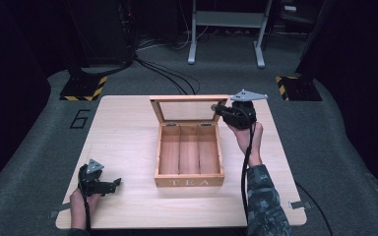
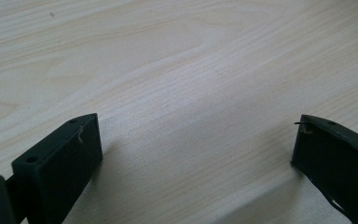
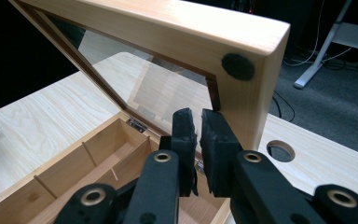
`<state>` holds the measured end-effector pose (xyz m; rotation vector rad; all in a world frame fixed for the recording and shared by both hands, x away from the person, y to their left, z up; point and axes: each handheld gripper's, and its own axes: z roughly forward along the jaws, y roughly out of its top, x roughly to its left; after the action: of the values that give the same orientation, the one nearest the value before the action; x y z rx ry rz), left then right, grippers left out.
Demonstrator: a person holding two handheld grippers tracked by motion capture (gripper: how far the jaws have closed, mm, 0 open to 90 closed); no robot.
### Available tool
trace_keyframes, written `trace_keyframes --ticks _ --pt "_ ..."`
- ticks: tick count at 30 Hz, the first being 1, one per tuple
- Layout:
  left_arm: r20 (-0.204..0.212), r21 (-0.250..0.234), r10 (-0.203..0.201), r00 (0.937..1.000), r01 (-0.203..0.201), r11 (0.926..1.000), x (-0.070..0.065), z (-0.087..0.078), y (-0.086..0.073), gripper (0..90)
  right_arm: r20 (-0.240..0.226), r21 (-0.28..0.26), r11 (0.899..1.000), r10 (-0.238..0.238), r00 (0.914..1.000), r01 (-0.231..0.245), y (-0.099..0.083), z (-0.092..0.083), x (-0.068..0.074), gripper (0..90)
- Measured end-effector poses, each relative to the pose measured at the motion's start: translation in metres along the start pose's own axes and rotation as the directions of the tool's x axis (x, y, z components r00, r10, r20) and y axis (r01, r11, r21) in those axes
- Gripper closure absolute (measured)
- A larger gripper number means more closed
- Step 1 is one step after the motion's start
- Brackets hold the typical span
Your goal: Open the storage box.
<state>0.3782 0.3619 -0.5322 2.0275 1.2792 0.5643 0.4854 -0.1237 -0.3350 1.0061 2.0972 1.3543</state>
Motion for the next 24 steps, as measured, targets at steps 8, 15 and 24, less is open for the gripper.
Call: trace_keyframes --ticks 8,15,24 --pt "0.0 0.0 0.0 1.0 0.0 1.0 0.0 0.0 0.0 1.3 -0.002 0.0 1.0 -0.004 1.0 0.004 -0.0002 0.0004 0.0001 83.5" --pt "0.0 0.0 0.0 1.0 0.0 1.0 0.0 0.0 0.0 1.3 -0.003 -0.002 1.0 -0.005 1.0 0.005 -0.0007 0.0006 0.0 83.5" --pt "0.0 0.0 0.0 1.0 0.0 1.0 0.0 0.0 0.0 1.3 -0.006 -0.007 1.0 -0.004 1.0 0.004 -0.0038 -0.0002 0.0008 83.5"
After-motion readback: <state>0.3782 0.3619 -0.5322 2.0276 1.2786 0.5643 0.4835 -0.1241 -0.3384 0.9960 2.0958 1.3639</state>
